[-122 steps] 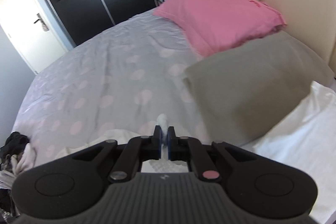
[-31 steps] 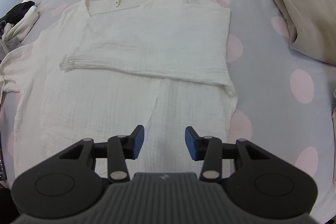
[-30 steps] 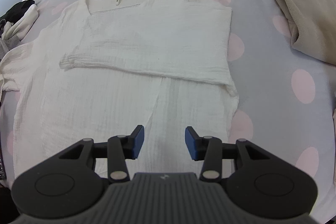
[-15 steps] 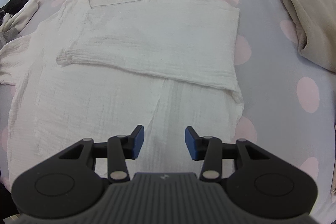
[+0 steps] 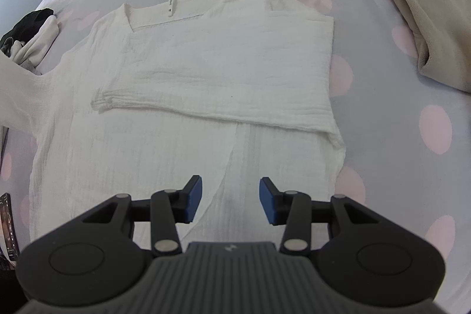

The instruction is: Fold clothes

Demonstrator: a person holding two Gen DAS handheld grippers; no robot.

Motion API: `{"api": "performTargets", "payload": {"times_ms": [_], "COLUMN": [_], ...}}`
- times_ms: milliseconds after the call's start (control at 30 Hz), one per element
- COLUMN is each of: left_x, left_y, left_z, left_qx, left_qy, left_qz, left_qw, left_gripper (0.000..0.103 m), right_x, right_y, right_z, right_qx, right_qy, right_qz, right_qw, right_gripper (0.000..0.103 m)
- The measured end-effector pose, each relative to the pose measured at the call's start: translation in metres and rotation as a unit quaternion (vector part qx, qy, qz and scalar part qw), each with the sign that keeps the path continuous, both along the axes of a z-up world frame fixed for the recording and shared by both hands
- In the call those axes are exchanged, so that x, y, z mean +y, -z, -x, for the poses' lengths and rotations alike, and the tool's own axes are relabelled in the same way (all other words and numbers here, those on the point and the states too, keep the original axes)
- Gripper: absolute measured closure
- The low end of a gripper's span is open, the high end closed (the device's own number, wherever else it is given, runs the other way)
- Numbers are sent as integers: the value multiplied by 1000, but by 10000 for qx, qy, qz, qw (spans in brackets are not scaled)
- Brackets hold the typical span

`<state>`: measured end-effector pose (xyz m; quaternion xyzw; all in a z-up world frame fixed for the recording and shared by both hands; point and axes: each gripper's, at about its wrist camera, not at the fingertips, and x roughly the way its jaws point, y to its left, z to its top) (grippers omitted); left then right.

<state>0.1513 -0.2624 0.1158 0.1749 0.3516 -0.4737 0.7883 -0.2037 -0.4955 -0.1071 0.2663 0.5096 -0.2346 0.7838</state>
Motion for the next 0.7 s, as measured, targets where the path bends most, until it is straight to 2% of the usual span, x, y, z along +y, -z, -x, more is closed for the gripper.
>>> {"api": "performTargets", "payload": {"times_ms": [133, 333, 467, 600, 667, 700], "left_x": [-64, -147, -189, -211, -213, -212], "left_y": [18, 81, 128, 166, 176, 178], "left_z": [37, 72, 87, 88, 87, 86], "left_qx": [33, 418, 764, 1209, 1338, 1356], "left_qy": [560, 1178, 1401, 1527, 1543, 1530], "left_qz": [-250, -452, -676, -808, -803, -781], "left_qw": [9981, 9911, 9849, 9775, 9756, 9758], "left_gripper": [101, 101, 101, 100, 87, 74], "right_x": [-7, -22, -33, -40, -42, -44], "right_y": [-4, -9, -4, 4, 9, 12], "right_z": [3, 7, 9, 5, 2, 0], "right_qx": [-100, -209, -169, -69, -24, -2], "right_qy": [103, 283, 403, 450, 430, 419], "right_qz": [-45, -57, -118, -168, -188, -199], "right_qw": [9999, 9994, 9990, 9988, 9989, 9989], "right_gripper": [57, 57, 57, 57, 57, 57]}}
